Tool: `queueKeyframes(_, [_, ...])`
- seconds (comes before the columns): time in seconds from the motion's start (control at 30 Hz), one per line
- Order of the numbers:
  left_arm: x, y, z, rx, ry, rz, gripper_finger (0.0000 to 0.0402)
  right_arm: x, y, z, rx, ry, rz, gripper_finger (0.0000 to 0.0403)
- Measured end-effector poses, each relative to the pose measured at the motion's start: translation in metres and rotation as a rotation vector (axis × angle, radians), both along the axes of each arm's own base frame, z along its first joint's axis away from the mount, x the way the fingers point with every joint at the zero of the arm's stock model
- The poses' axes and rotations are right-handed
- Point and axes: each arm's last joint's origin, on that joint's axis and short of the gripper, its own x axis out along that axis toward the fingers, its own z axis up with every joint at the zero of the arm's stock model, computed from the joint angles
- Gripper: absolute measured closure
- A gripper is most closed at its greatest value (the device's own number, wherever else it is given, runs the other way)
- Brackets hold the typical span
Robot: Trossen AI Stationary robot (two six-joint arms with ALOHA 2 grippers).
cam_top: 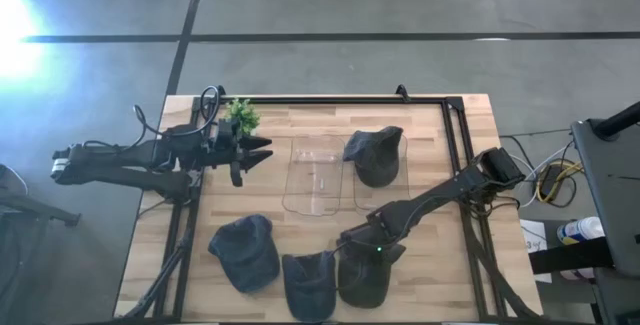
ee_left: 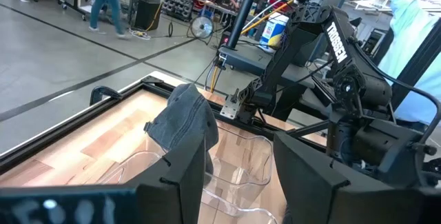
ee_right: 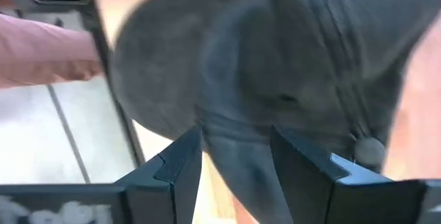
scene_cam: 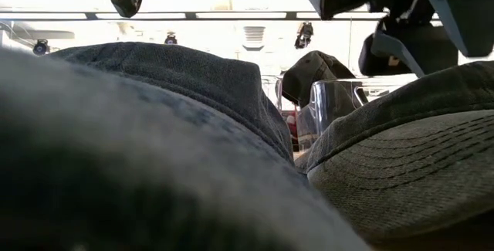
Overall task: Pick & Place hat
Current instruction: Put the black cap into the right transparent bin
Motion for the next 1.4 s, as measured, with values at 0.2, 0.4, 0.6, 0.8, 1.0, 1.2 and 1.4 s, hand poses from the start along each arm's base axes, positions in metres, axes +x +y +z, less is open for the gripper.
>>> queueKeyframes(0.2, [0.0,0.0,0.0,0.0,0.0,0.0,0.0236,-0.005,-0.006,-0.004,-0.113,0.031,-0.007,0.0246])
queueKeyframes(0.4, [0.0,0.0,0.0,-0.001,0.0,-0.001,0.0236,-0.001,-0.014,-0.002,-0.105,0.026,-0.042,0.0265])
queueKeyframes(0.6, [0.0,0.0,0.0,-0.012,-0.002,-0.008,0.0236,0.008,-0.01,0.025,-0.017,-0.136,-0.042,0.0272])
queueKeyframes(0.8, [0.0,0.0,0.0,-0.014,-0.003,-0.009,0.0236,0.006,-0.021,0.032,-0.119,-0.141,-0.089,0.0268])
queueKeyframes(1.0, [0.0,0.0,0.0,-0.015,-0.003,-0.009,0.0236,0.003,-0.025,0.026,-0.169,-0.11,-0.098,0.0268])
queueKeyframes(1.2, [0.0,0.0,0.0,-0.015,-0.003,-0.009,0.0236,-0.004,-0.029,0.013,-0.204,-0.057,-0.098,0.0268])
queueKeyframes(1.4, [0.0,0.0,0.0,-0.015,-0.003,-0.008,0.0236,-0.013,-0.032,-0.004,-0.216,0.007,-0.103,0.0268])
